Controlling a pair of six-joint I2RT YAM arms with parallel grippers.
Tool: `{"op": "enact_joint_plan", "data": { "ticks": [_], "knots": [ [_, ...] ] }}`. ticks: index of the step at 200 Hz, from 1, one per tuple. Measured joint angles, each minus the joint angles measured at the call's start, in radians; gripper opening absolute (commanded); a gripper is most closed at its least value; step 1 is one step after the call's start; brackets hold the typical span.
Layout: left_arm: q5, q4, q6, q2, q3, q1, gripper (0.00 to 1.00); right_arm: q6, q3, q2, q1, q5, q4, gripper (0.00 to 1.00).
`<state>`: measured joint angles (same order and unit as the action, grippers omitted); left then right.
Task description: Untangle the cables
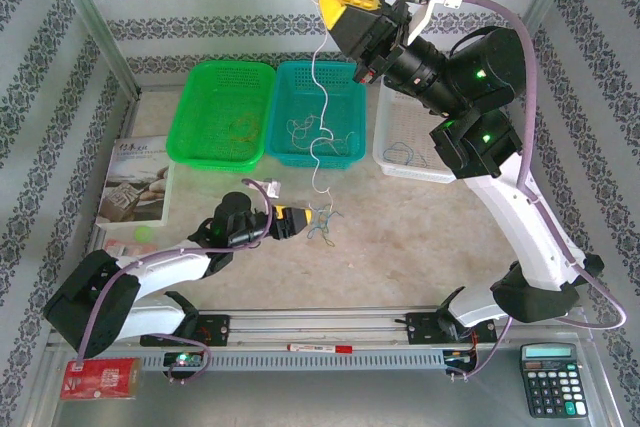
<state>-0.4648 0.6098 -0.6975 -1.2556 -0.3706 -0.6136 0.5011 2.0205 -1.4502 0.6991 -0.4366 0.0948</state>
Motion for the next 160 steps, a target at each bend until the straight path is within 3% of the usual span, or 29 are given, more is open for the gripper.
{"op": "enact_joint_plan", "data": {
  "ticks": [95,121,160],
  "knots": [
    [-0.050,0.083,0.006,-0.233,-0.048,-0.050,0.63,0.000,-0.032,0.000,0.013,-0.003,0.003,0.00],
    [-0.036,0.102,0.005,-0.249,-0.062,-0.053,0.50,0.000,-0.048,0.000,0.013,-0.003,0.002,0.00],
    [-0.023,0.139,0.006,-0.291,-0.077,-0.053,0.22,0.000,-0.054,0.006,0.013,-0.003,0.002,0.00]
  ]
}}
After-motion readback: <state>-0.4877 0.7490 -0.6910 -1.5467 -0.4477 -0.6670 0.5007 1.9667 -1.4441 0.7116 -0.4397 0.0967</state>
